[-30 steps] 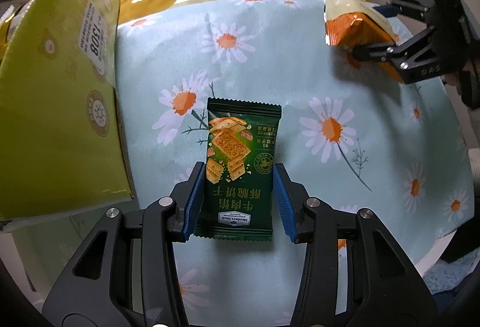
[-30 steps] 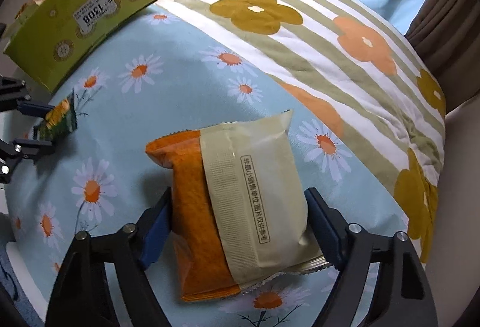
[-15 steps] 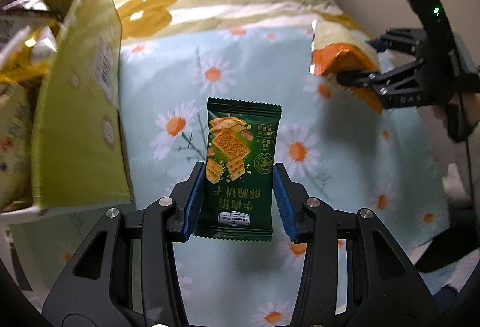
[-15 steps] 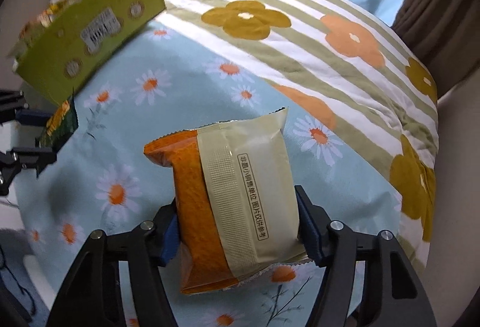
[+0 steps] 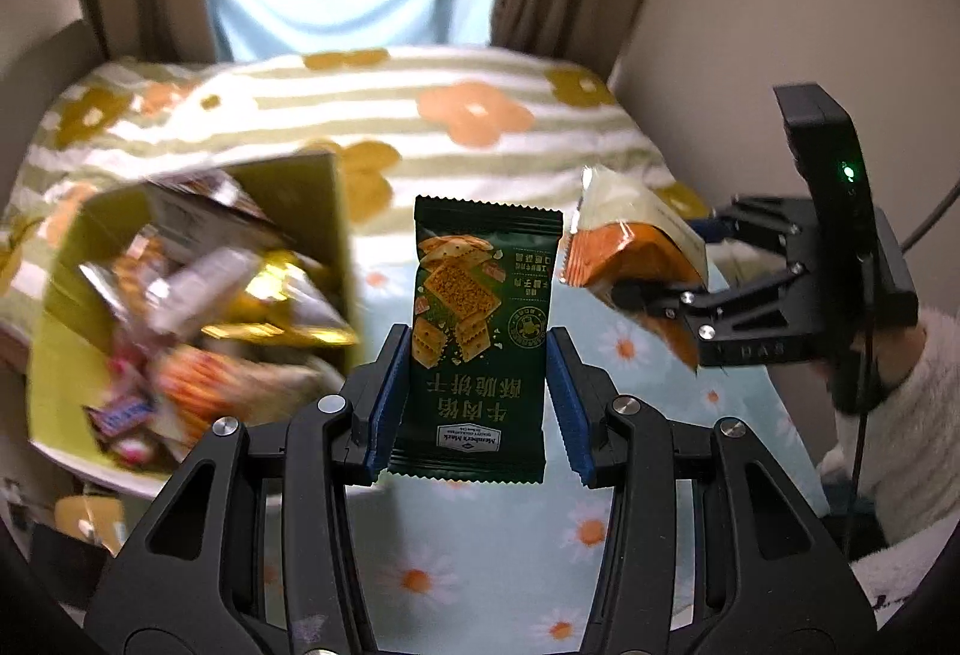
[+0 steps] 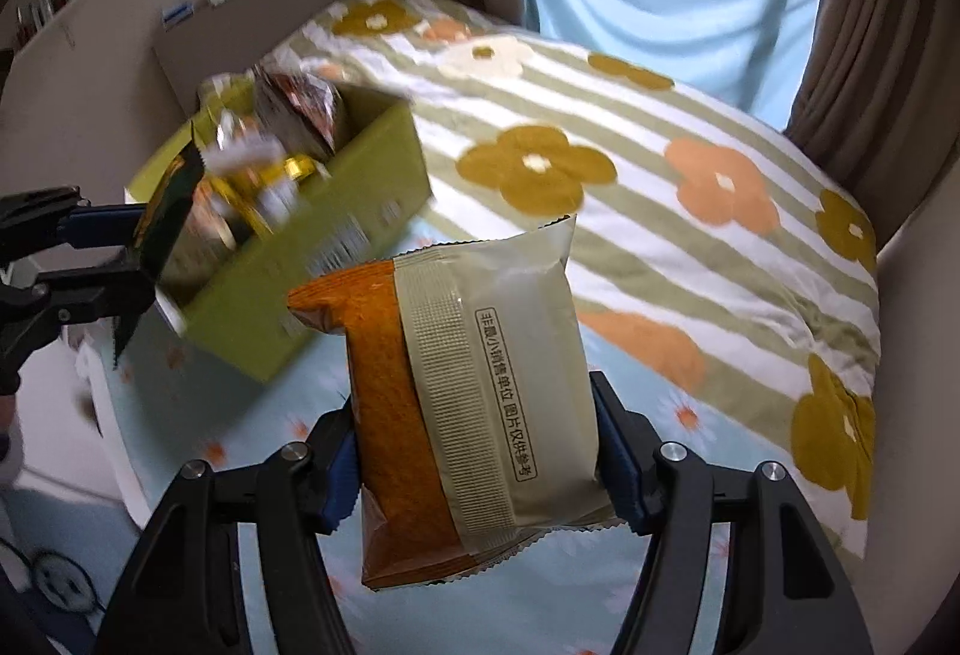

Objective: Organize snacks
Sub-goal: 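Carry both items over the yellow box and open both tools to drop them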

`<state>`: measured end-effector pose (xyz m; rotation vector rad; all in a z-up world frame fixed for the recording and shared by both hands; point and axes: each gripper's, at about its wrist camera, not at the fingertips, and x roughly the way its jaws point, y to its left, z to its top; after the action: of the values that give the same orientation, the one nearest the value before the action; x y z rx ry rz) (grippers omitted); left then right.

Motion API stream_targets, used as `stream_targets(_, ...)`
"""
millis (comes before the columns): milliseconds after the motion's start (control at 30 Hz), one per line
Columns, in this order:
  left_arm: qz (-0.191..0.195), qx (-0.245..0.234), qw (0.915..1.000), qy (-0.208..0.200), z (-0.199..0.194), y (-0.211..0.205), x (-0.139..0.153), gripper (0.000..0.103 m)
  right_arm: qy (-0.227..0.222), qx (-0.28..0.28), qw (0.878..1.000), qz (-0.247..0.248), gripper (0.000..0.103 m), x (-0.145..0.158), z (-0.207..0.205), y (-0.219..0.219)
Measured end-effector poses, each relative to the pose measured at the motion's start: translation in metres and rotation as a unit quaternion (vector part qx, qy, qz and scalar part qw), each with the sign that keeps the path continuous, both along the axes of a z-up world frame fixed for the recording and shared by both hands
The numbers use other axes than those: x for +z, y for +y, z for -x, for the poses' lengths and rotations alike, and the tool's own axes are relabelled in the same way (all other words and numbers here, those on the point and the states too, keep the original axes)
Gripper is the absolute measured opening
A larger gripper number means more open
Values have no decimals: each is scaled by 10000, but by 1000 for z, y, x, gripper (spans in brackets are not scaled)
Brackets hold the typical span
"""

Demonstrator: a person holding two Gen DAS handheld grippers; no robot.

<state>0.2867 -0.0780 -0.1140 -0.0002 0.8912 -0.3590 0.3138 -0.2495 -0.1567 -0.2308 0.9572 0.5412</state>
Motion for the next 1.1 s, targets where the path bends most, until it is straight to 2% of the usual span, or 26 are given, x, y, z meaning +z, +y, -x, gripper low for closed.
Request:
stream_targets(233,15,199,9996,-191,-22,98,25,41,-443,-90,9989,-137,61,45,1,81)
stream_targets(367,-58,368,9992,-173,-29,156,23,41,-586,-88,9978,-304,61,61,-1,135)
stream_targets(500,-155,490,9987,-33,-36,209,10,41,-531,-301,9970,-467,61,66,-9,187)
stream_targets(733,-278,443,9976,461,-63,258,-32,41,-207,-823,9943,-645,61,56,-20,246)
stream_targets(933,-450,251,9956,783,-77,266,-57,43,67,-1050,9923,-646,62,45,-22,270)
stream_targets(1000,-458,185,9952,842,-76,266,-62,64,151,-1128,9914,-644,61,41,-23,273)
stream_targets(1033,-496,164,9953,813,-74,265,-63,90,192,-1147,9910,-657,61,39,-23,273)
stream_targets(1067,-538,152,9956,755,-72,264,-63,102,243,-1180,9904,-680,61,38,-23,273)
stream_targets(1100,-555,146,9961,666,-67,264,-62,102,292,-1212,9896,-718,61,37,-24,273)
